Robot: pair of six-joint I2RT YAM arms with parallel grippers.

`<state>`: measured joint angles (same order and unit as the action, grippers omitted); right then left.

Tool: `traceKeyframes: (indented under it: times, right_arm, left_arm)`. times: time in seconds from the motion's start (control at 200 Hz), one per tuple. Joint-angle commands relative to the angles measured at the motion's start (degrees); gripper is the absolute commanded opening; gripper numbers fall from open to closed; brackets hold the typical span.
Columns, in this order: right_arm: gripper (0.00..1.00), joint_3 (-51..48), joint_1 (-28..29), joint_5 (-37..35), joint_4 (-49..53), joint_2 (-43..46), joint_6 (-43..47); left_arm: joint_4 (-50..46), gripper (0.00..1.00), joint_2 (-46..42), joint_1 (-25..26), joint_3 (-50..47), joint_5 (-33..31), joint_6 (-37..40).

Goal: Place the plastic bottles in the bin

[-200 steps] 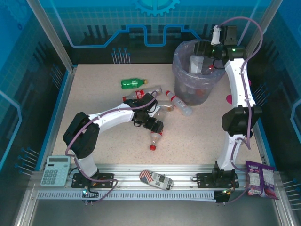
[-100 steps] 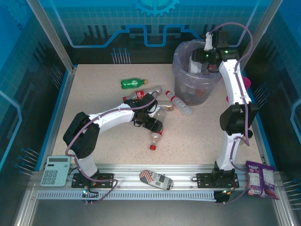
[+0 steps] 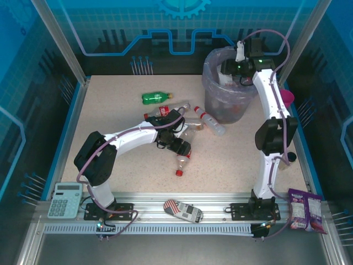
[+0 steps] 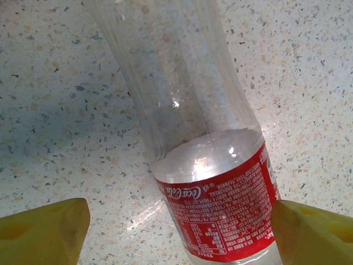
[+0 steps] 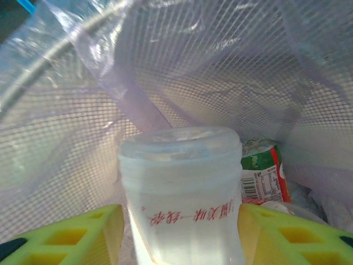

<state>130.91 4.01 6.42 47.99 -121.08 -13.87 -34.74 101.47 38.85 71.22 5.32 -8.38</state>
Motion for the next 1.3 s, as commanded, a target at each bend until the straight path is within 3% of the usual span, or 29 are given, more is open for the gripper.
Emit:
traceKeyframes:
  times: [0.0,0.37,0.61,0.926,1.136,1.291]
  right_arm:
    - [0.63,1.47,-0.35,0.05,0.91,7.32,0.51]
    - [0.86,-14.90,-0.33,2.09,-2.52,22.71,-0.52]
    - [0.90,-27.51,-0.38,2.36,-5.43,31.57,-2.70]
    - [0.90,-43.74,-1.36,6.20,-11.24,41.66,-7.77]
    - [0.90,-46.98,-0.94,7.82,-11.72,43.55,-9.20]
    - [0.89,-47.20,0.24,9.31,-12.20,44.03,-9.84]
  left_arm:
    - [-1.74,0.89,-0.29,0.57,0.57,0.63,1.15]
    - [-1.15,0.99,-2.46,1.63,-2.97,2.96,-1.60]
    - [0.39,0.99,1.16,3.56,-1.86,3.59,-2.88]
    - [-1.46,0.79,5.16,3.61,-1.01,1.45,-1.92]
    - [-0.69,0.67,4.11,3.60,-1.27,1.11,-1.84]
    - [-0.84,0.64,1.64,3.60,-1.28,0.13,-1.51]
